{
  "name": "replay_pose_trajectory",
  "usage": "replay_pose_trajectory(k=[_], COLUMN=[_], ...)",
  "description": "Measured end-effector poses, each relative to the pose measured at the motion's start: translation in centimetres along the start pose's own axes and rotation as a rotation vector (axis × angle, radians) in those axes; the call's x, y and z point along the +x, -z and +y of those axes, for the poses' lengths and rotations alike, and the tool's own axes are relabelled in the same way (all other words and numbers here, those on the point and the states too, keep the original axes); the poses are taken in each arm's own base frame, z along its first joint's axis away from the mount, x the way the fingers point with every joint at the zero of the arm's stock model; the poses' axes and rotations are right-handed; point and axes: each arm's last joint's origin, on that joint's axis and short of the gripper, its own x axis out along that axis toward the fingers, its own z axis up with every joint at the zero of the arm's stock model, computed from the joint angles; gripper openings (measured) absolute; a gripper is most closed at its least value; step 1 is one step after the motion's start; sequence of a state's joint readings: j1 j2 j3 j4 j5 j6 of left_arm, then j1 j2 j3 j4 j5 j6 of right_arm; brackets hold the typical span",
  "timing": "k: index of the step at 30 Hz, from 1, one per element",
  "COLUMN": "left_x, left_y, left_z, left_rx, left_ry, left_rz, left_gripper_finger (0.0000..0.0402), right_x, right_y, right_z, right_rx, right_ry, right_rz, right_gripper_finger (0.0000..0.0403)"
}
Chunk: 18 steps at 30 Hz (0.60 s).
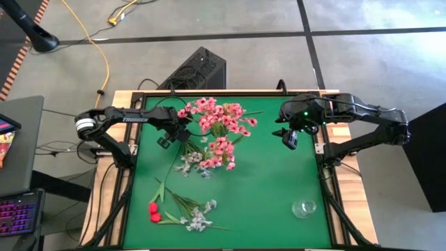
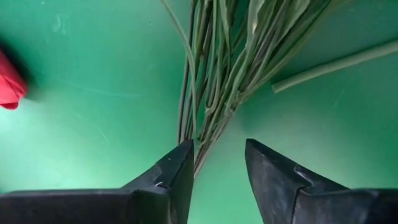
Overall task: Sort flowers into vase by color
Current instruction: Put the white flowers into the top transparent vase
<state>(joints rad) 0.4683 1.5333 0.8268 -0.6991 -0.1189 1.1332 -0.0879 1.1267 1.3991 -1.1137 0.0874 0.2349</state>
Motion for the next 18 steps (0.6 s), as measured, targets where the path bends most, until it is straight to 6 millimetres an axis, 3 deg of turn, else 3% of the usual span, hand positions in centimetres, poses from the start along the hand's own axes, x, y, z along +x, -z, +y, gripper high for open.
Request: replay_pose_trajectory(k=[11, 18], left_x=[0.00, -0.41], left_y=[-0.09, 0.33], left_z=[-0.06, -0.99], left_rx=[-0.015, -0.019], left_ry=[0.018, 0.100], left_rz=[-0.033, -0.003], left_gripper_finger=[0.0009, 0.0000], right_x=[0.00, 0.00], right_y=[0.00, 0.00], right_z=[0.00, 0.00], right_rx=[0.000, 0.000], right_ry=[0.000, 0.000], right_rz=[0.000, 0.000], right_gripper_finger=[0.0276, 0.0276])
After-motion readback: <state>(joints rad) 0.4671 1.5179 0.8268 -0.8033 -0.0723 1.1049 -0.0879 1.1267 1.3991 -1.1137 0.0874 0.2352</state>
